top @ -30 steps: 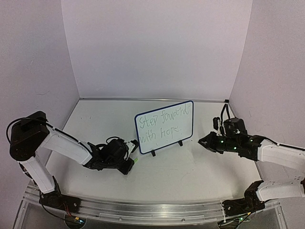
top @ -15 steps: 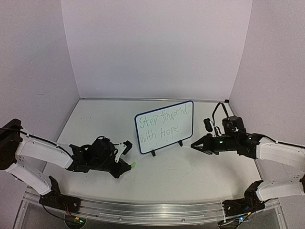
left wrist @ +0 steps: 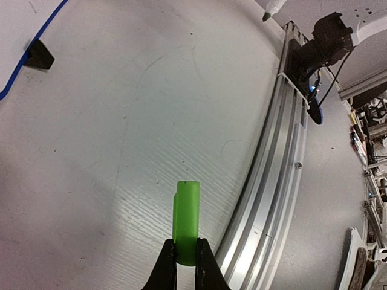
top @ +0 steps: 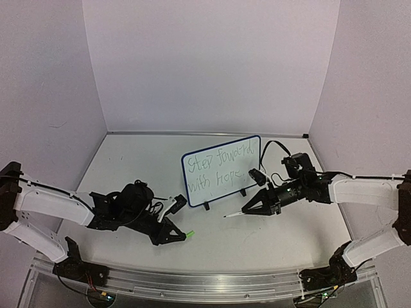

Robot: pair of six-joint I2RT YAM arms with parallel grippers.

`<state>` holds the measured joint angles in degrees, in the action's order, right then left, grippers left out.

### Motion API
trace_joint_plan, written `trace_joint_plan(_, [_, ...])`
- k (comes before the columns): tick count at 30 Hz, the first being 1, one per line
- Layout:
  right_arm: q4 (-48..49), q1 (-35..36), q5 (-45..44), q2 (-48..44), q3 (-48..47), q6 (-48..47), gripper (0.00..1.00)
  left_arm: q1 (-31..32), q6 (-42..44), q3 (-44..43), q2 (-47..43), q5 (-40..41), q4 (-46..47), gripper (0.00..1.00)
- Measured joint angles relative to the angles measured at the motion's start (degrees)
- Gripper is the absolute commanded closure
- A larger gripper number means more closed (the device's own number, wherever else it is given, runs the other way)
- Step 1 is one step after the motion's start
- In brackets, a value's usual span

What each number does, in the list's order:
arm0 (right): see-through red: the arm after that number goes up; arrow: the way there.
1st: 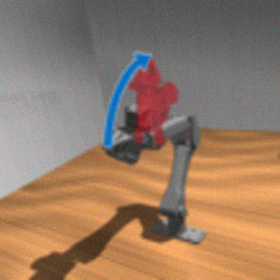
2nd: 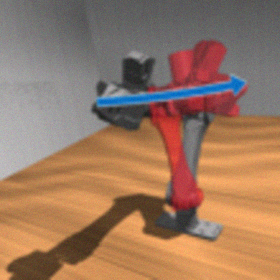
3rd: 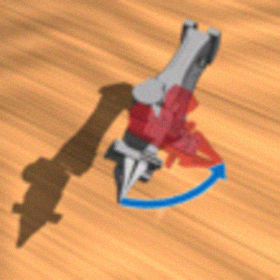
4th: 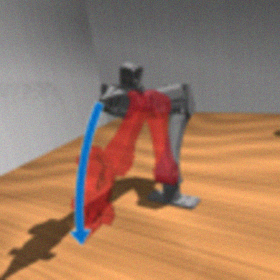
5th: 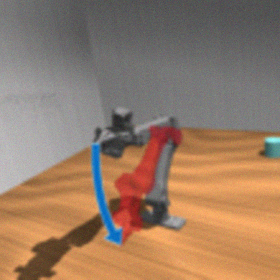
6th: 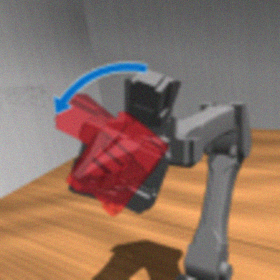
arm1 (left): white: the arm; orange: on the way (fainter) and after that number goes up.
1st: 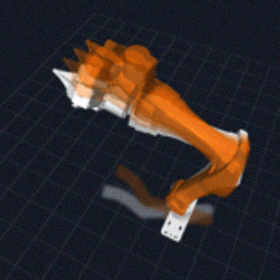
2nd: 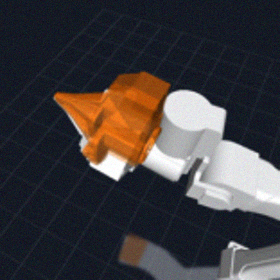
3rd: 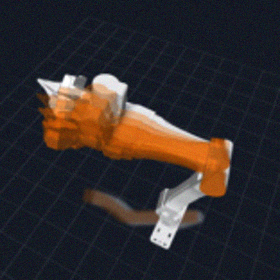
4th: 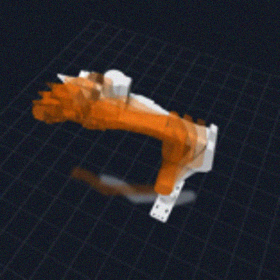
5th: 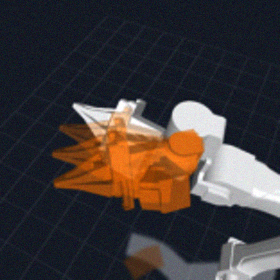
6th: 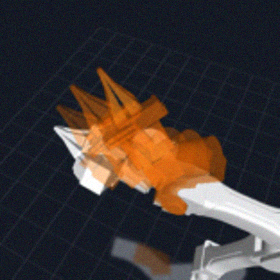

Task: Write a sentence on the whiteboard
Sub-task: Insert the whiteboard marker without the cap into the pen cap.

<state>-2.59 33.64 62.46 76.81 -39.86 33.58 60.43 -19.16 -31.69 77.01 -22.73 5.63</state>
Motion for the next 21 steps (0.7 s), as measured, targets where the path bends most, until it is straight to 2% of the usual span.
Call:
trace_joint_plan(8, [-0.1,2.4,6.1,3.9,-0.6,-0.2,1.0,1.5,-1.4,-2.7,0.1,-4.9,1.7,1.0])
trace_joint_plan(21, [0.0,6.5,8.1,9.5,-4.4,-1.0,1.0,3.6,-2.4,-3.7,1.8,-7.2,3.6,1.0])
